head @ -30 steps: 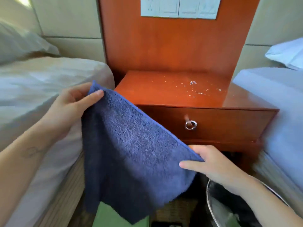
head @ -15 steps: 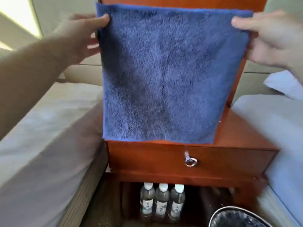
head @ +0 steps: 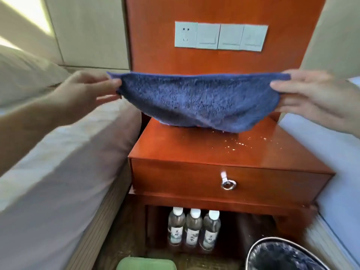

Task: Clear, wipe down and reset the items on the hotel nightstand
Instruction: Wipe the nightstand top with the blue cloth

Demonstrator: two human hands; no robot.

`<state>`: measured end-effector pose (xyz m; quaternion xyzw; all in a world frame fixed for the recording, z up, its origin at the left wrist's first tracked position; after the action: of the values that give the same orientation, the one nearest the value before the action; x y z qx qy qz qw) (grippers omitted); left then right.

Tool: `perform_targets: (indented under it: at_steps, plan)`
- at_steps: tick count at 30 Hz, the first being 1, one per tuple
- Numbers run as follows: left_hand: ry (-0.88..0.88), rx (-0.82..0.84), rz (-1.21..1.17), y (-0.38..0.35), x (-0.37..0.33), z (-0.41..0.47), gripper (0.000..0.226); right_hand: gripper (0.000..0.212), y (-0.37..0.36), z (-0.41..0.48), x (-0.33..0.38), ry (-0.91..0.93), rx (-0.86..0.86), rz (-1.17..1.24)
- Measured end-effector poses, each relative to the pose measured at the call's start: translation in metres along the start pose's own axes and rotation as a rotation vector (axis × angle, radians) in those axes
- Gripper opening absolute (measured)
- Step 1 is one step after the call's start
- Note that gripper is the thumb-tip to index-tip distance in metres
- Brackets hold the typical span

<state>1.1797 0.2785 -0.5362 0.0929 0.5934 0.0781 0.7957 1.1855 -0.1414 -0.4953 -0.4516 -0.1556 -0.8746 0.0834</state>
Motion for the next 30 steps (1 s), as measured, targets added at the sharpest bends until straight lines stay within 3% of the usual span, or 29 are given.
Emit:
perform_targets:
  at_steps: [2,4,6,10,12,13,15,17,21,27,30]
  plan:
    - [0.044,0.09,0.066,-0.002,0.035,-0.029,0.044,0.034,-0.027,-0.018,-0.03,-0.166,0.127,-0.061]
    - [0.105,0.099,0.119,0.0,0.055,-0.039,0.053,0.055,-0.042,-0.049,-0.063,-0.207,0.154,-0.087]
    - [0.158,0.135,0.185,-0.002,0.06,-0.045,0.047,0.071,-0.035,-0.062,-0.085,-0.25,0.133,-0.036]
    - [0.242,0.273,0.295,-0.003,0.057,-0.054,0.048,0.077,-0.039,-0.079,-0.098,-0.389,0.248,-0.041]
    - [0.295,0.297,0.317,-0.008,0.059,-0.054,0.025,0.07,-0.041,-0.078,-0.099,-0.425,0.269,-0.097]
    - [0.307,0.262,0.317,-0.012,0.06,-0.05,0.015,0.056,-0.041,-0.072,-0.099,-0.427,0.257,-0.112]
    - [0.33,0.145,0.29,-0.016,0.067,-0.036,0.016,0.023,-0.039,-0.054,-0.101,-0.415,0.161,-0.116]
    - [0.354,0.002,0.237,-0.018,0.075,-0.015,0.013,0.012,-0.033,-0.028,-0.107,-0.38,0.018,-0.177]
    - [0.378,-0.13,0.258,-0.03,0.099,0.031,0.017,0.009,-0.029,0.02,-0.138,-0.33,-0.131,-0.326]
    - [0.392,-0.241,0.515,-0.035,0.14,0.069,0.005,0.006,-0.025,0.045,-0.191,-0.292,-0.15,-0.796]
    - [0.444,-0.228,0.619,-0.034,0.144,0.069,0.01,0.015,-0.03,0.042,-0.194,-0.292,-0.121,-0.894]
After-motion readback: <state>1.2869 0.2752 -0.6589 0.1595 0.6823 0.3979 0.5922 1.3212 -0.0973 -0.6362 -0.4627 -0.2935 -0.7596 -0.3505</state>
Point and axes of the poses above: each hand's wrist, its own z-axis towards the middle knuckle, its own y-axis out of the back of the hand, x = y × z, the point moved 4 cm from there along z, towards the middle knuckle, and after that the axes turned 12 degrees about y, right-handed, at the moved point
